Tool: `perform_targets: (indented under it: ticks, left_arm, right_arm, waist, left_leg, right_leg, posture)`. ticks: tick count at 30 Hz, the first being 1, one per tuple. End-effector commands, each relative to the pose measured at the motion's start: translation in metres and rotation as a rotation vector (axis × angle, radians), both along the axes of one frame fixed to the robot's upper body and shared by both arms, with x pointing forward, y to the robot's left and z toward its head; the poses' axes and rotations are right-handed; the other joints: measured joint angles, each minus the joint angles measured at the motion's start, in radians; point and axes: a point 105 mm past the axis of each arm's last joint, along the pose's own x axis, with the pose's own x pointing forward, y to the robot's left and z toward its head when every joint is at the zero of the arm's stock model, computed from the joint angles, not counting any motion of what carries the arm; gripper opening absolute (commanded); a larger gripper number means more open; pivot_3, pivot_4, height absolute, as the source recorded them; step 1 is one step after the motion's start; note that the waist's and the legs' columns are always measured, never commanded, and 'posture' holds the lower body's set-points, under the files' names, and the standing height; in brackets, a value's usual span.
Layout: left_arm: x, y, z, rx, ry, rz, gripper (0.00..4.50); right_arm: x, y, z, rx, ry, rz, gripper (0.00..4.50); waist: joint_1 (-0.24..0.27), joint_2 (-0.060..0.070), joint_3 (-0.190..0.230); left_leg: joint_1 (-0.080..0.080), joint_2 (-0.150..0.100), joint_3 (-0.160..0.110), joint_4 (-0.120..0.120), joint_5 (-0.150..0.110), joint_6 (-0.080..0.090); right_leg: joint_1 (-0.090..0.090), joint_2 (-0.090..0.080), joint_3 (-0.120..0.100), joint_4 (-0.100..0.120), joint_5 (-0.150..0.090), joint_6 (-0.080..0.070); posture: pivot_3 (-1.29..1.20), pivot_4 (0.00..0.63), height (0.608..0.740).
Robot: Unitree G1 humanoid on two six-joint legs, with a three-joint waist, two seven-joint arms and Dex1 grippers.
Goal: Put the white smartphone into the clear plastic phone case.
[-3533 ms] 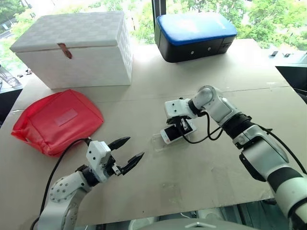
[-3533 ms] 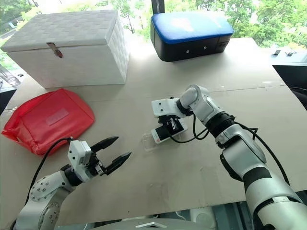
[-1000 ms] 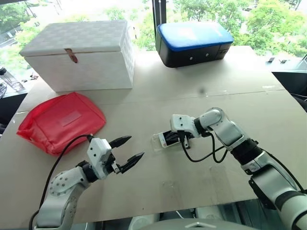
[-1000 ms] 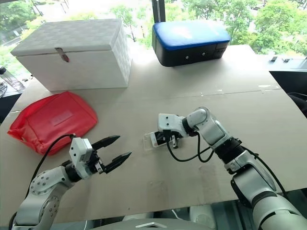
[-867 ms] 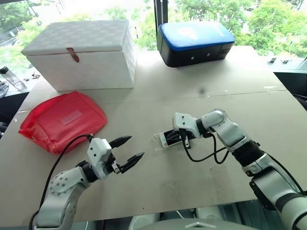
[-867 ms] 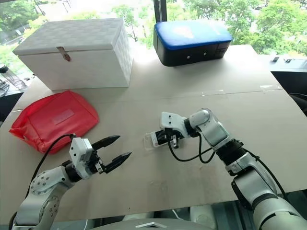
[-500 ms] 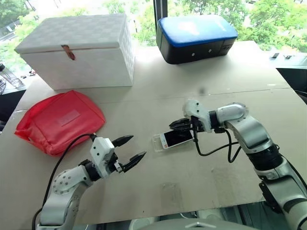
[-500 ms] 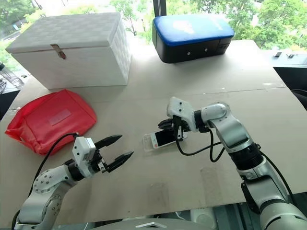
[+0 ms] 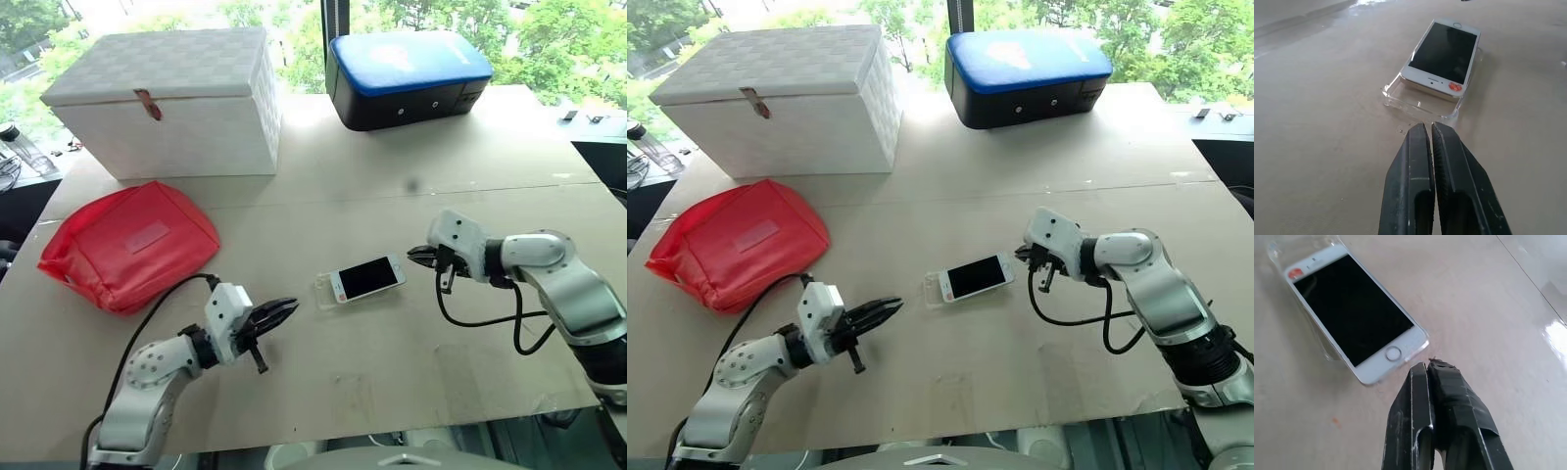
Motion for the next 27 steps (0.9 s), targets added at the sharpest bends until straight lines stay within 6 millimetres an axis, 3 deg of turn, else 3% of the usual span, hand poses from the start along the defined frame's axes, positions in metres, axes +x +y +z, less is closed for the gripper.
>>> perform_targets:
  ticks: [1, 10, 17, 27]
  left_arm:
    - [0.004, -0.006, -0.008, 0.04, 0.001, -0.04, 0.02]
    - [0.018, -0.015, -0.015, 0.038, -0.007, -0.05, 0.02]
    - [0.022, -0.023, -0.019, 0.031, -0.011, -0.078, 0.02]
    - [0.027, -0.032, -0.02, 0.016, -0.024, -0.109, 0.02]
  right_arm:
    - [0.002, 0.004, 0.003, -0.025, -0.05, 0.003, 0.0]
    - [-0.006, 0.014, -0.017, -0.135, -0.029, 0.082, 0.0]
    - [-0.018, 0.039, -0.004, -0.053, -0.011, 0.184, 0.0]
    - [-0.03, 0.045, -0.022, -0.046, 0.085, 0.295, 0.0]
  waist:
    - [-0.001, 0.0, 0.0]
    - [0.003, 0.0, 0.0]
    - [0.008, 0.0, 0.0]
    - [0.027, 0.001, -0.001]
  left_leg:
    - [0.0, 0.0, 0.0, 0.0, 0.0, 0.0]
    - [0.0, 0.0, 0.0, 0.0, 0.0, 0.0]
    - [0.001, 0.0, -0.001, 0.001, 0.0, 0.0]
    - [0.003, -0.001, -0.003, 0.003, 0.0, 0.0]
  right_leg:
    - [0.0, 0.0, 0.0, 0.0, 0.0, 0.0]
    - [0.0, 0.0, 0.0, 0.0, 0.0, 0.0]
    - [0.002, 0.0, -0.001, 0.0, 0.0, 0.0]
    - [0.005, 0.0, -0.003, 0.001, 0.0, 0.0]
  posture:
    - [0.0, 0.15, 0.74]
    - [0.0, 0.15, 0.74]
    - [0.0, 0.15, 0.74]
    - [0.0, 0.15, 0.74]
